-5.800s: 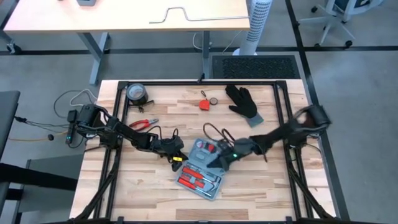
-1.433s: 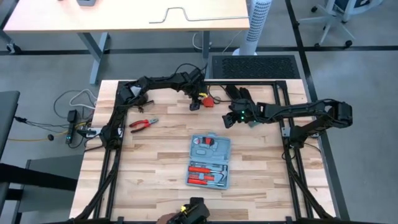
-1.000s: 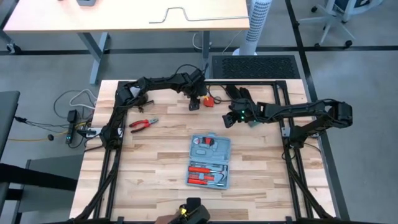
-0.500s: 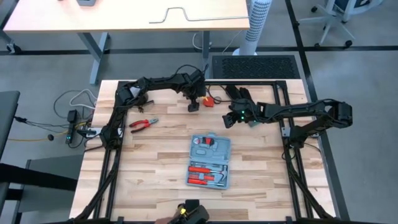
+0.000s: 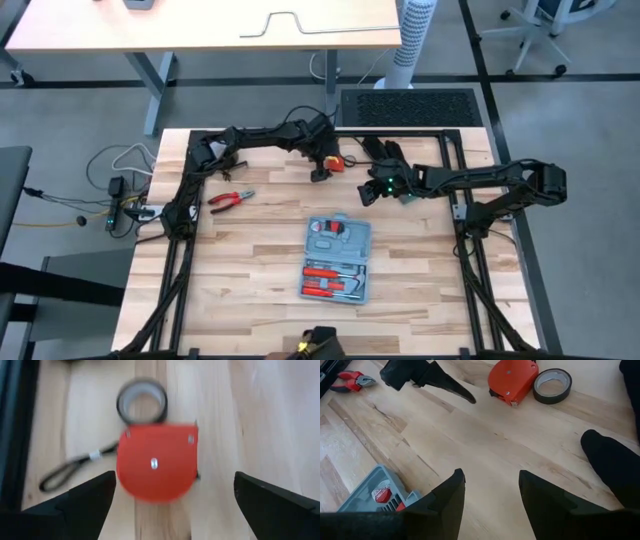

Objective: Prefit tool cases
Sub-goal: Put the orange measuring tape into the gray prefit tool case

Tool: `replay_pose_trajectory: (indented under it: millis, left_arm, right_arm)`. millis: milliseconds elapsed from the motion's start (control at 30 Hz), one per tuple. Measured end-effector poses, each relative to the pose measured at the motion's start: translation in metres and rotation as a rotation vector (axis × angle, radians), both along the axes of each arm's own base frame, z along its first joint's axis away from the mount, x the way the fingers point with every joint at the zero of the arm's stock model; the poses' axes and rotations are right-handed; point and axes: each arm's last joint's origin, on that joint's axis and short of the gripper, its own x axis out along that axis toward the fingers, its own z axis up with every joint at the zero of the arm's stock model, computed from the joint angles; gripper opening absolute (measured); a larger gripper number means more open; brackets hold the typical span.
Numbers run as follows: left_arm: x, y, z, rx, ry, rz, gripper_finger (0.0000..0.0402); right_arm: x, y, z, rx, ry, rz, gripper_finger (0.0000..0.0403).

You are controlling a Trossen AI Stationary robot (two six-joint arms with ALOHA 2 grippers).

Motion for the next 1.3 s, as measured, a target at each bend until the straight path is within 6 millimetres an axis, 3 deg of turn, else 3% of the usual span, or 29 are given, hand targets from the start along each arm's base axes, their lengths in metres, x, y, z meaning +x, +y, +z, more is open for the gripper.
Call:
replay_pose_trajectory:
  millis: [367,633,833,1067,1300]
  left_arm:
    - [0.011,-0.012,0.000,0.051,-0.038,-0.015,0.0391]
    - [0.006,0.007,0.004,0.059,-0.094,0.056,0.0391]
    - [0.006,0.011,-0.018,-0.001,-0.059,0.031,0.0391]
    - [0.006,0.014,-0.018,0.005,-0.063,0.035,0.0391]
    - [0.003,0.011,-0.020,-0.035,-0.033,0.036,0.0353]
  right_arm:
    - [0.000,0.000,0.000,0.001,0.001,0.001,0.0196]
    - [0.000,0.000,0.000,0.009,-0.002,0.009,0.0196]
    - [0.000,0.001,0.000,0.023,-0.006,0.016,0.0196]
    - [0.000,0.001,0.000,0.026,-0.006,0.016,0.0196]
    - [-0.001,0.001,-0.001,0.028,0.002,0.015,0.0196]
